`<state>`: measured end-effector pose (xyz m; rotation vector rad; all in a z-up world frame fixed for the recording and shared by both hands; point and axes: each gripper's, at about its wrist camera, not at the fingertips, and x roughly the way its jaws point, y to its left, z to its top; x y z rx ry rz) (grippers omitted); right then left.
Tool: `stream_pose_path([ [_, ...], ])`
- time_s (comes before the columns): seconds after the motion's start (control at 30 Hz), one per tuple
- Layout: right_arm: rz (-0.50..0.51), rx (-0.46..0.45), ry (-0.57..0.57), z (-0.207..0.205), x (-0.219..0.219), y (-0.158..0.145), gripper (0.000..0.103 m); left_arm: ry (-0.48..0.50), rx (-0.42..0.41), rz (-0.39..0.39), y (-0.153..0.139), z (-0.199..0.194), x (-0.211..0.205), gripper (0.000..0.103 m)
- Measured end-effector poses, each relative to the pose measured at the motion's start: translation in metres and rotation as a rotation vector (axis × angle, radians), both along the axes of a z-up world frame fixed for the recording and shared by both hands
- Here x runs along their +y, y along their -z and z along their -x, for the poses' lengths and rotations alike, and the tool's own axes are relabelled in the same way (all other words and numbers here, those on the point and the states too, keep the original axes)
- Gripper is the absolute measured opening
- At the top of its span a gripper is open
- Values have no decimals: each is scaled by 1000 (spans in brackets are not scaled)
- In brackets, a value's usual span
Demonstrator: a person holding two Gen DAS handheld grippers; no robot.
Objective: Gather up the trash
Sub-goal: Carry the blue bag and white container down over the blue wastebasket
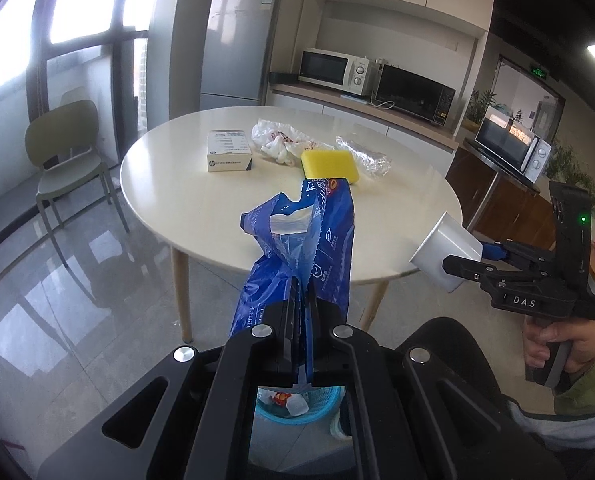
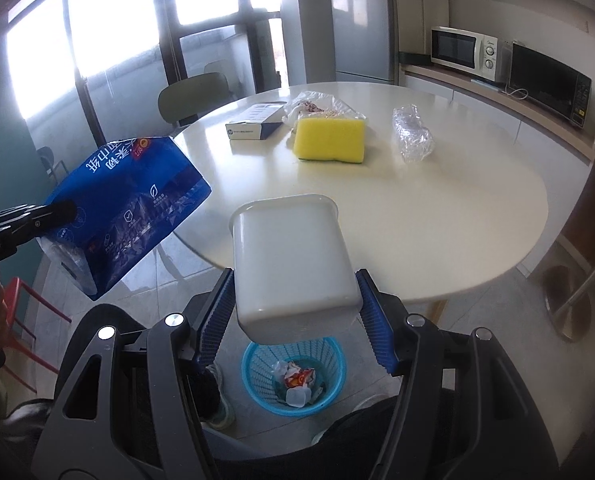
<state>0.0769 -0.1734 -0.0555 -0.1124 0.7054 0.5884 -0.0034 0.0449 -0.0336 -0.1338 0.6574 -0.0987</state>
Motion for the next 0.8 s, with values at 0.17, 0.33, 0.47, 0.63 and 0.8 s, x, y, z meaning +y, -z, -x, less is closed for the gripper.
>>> stream_pose_path([
  [0.17,13,19,-24,20,-2,10,57,7,37,-2,14,19,-1,1],
  [0.33,34,56,-38,34,-1,29,57,22,97,-11,38,28,-9,1],
  [0.47,56,93,-41,40,-1,49,57,33,148,-4,60,30,-13,1],
  [0.63,84,151,-28,41,-5,80,57,27,176,35,76,26,-14,1],
  [0.8,104,198,-16,35,-7,107,57,21,227,42,99,18,-14,1],
])
